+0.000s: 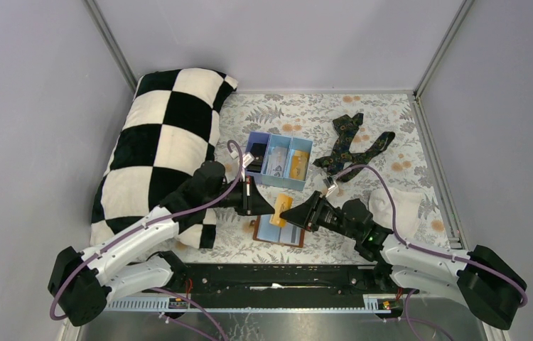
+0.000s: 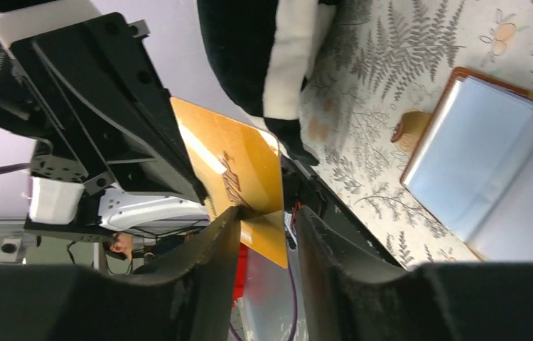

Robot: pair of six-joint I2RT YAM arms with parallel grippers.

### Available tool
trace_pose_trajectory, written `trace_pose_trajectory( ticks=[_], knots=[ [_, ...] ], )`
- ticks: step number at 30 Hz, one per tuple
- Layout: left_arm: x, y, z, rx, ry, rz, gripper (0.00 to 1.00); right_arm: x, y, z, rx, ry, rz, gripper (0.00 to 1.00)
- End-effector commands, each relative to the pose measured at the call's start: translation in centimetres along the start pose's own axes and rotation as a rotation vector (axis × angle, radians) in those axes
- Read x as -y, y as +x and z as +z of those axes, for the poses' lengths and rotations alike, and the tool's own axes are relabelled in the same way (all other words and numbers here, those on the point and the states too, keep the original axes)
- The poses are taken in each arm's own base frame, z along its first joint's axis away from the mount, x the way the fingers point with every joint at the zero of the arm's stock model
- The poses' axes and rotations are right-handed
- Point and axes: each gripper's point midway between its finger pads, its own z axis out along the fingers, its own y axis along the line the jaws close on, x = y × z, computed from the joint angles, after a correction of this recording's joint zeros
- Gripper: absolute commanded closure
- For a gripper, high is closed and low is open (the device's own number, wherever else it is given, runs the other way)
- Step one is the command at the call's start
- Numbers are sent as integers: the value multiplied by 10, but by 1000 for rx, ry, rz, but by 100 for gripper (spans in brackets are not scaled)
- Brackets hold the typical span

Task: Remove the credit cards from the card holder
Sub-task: Place the credit card in the storage box.

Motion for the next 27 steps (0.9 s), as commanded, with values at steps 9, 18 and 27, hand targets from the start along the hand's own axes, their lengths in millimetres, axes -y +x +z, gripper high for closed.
trace_pose_trajectory(
  ticks=[9, 18, 27],
  knots=[
    [15, -8, 1, 18, 93, 19, 100, -39, -9, -2, 16, -103, -40, 100],
    [-21, -23, -3, 67, -143, 19, 39, -23, -75, -23, 171, 255, -256, 100],
    [-27, -38, -9, 160, -185, 0, 36, 1, -131, -15, 44, 627, -389, 100]
  ],
)
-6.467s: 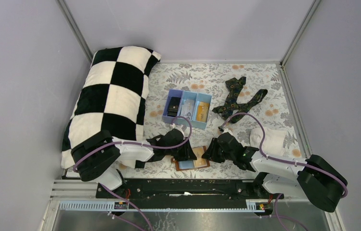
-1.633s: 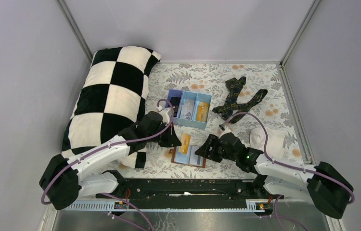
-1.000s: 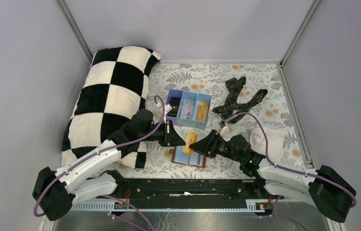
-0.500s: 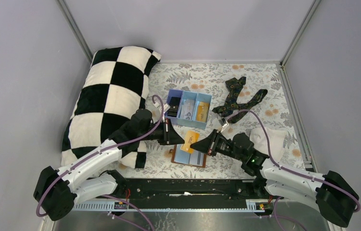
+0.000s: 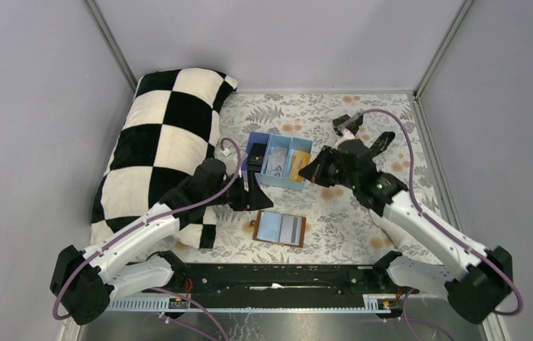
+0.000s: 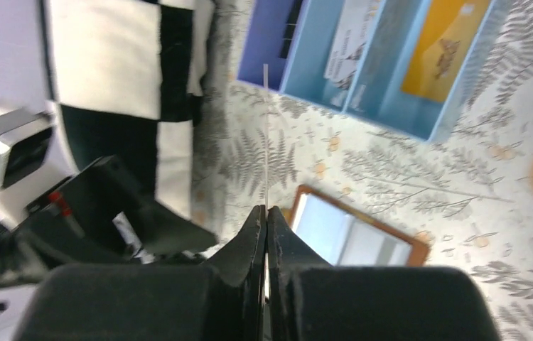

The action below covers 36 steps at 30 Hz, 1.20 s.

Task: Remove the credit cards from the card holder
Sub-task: Place the credit card in the storage box.

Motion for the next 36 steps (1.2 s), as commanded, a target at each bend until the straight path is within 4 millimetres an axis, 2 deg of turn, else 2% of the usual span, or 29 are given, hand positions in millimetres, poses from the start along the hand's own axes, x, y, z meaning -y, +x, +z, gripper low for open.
trace_pose_trajectory(
  ticks=[1, 9, 16, 23, 33, 35, 36],
  knots=[
    [9, -22, -9, 100, -2, 24, 36, 34, -4, 13, -118, 207, -148, 100],
    [8, -19, -25, 138, -10, 6, 35, 62, -15, 59, -173, 302, -125, 100],
    [5, -2, -23, 85, 11, -22, 34, 71, -26, 92, -165, 344, -119, 100],
    [8, 1, -27, 85, 32, -26, 33, 84, -34, 124, -182, 390, -124, 100],
    [6, 6, -33, 96, 41, -38, 33, 97, -40, 150, -199, 420, -123, 100],
    [7, 6, -33, 97, 42, -37, 33, 98, -44, 151, -193, 430, -129, 91],
    [7, 7, -34, 97, 41, -36, 33, 98, -46, 151, -189, 436, -135, 83]
  ],
)
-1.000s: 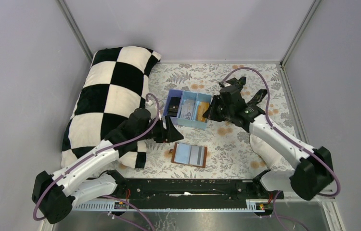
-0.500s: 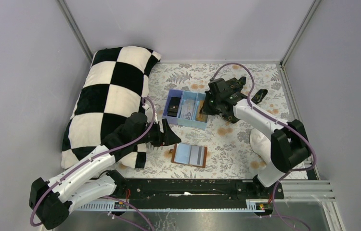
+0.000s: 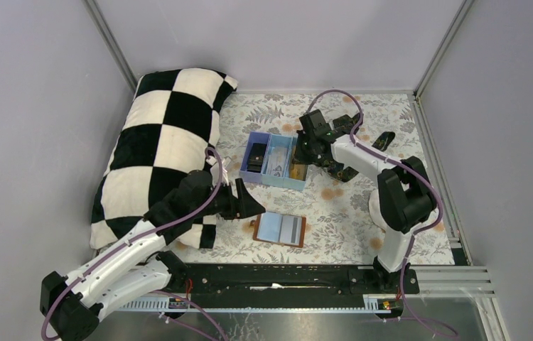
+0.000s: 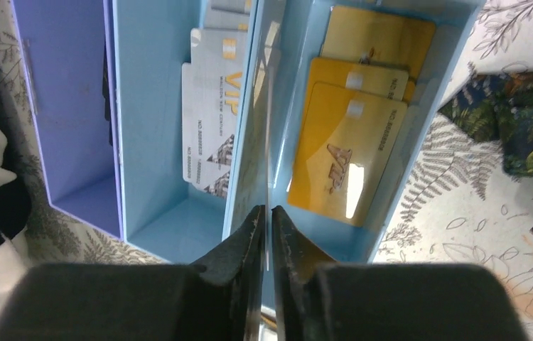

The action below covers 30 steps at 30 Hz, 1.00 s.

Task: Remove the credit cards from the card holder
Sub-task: Place the credit card in the storage box.

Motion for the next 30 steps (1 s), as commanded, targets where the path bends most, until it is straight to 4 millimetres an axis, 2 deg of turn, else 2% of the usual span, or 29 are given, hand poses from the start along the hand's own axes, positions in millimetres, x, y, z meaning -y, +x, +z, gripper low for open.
trace_pose_trajectory(
  ticks=[1, 2, 4, 10, 13, 16, 21, 26, 30],
  knots=[
    [8, -4, -4, 20, 35, 8, 32, -5, -31, -8, 78, 16, -25, 75],
    [8, -4, -4, 22, 35, 10, 32, -5, -35, -12, 88, 25, -30, 66],
    [7, -4, -4, 22, 33, 13, 32, -1, -41, -19, 115, 54, -43, 54],
    [3, -2, -1, 10, 23, 20, 31, 3, -52, -57, 197, 77, -76, 52],
    [-4, 2, 2, -14, -2, 29, 31, 0, -47, -84, 227, 33, -77, 51],
    [-11, 7, 10, -47, -15, 24, 30, 3, -21, -98, 204, -32, -67, 52],
    [-22, 20, 30, -109, -2, -27, 31, 21, 45, -104, 132, -134, 26, 53],
    [-28, 26, 48, -140, 16, -67, 31, 22, 111, -99, 14, -252, 157, 53],
    [-29, 31, 62, -161, 58, -124, 32, 12, 148, -87, -39, -303, 176, 53]
  ],
)
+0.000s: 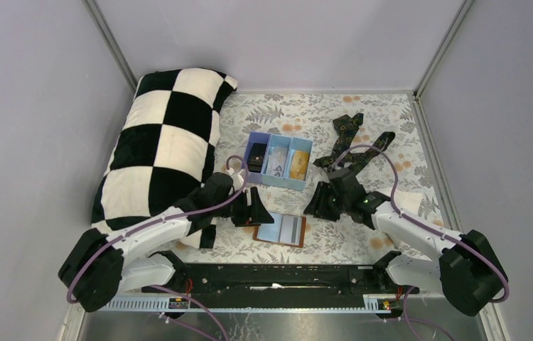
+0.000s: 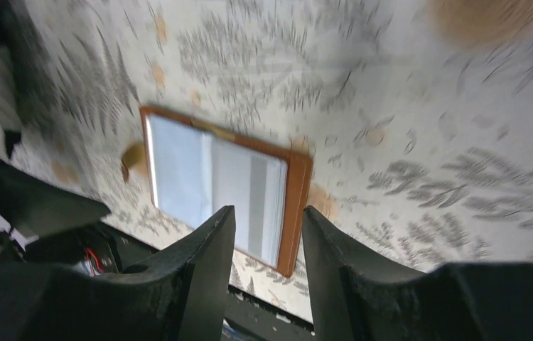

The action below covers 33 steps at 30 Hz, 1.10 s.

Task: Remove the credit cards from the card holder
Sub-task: Place the credit card in the storage box, then remove the credit card from the card holder.

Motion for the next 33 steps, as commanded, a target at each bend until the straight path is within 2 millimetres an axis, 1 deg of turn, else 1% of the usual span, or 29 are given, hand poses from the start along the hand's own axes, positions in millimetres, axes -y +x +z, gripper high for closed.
trace_pose_trajectory(
  ticks=[1, 3, 6, 9, 11, 14, 17, 22, 28, 33],
  knots=[
    [20, -11, 12, 26, 126, -11, 32, -36, 25, 8, -47, -161, 67, 53],
    [12, -12, 17, 32, 103, -21, 32, -31, 37, 17, -81, -145, 69, 54],
    [2, -11, 25, 31, 76, -39, 32, -34, 45, 25, -101, -173, 77, 55],
    [-15, -5, 34, 9, 19, -73, 33, -35, 51, 28, -120, -180, 83, 55],
    [-29, -1, 38, -5, -30, -96, 33, -32, 56, 31, -132, -175, 87, 55],
    [-38, 3, 40, -8, -56, -111, 34, -27, 63, 35, -150, -165, 97, 55],
    [-40, 4, 41, -9, -65, -109, 34, -19, 67, 39, -156, -142, 103, 56],
    [-44, 6, 42, -22, -73, -115, 34, -14, 71, 44, -171, -127, 104, 57],
    [-45, 10, 45, -33, -60, -122, 34, -25, 70, 42, -169, -164, 100, 58],
    [-42, 8, 46, -34, -46, -124, 34, -37, 65, 35, -157, -206, 98, 60]
  ],
)
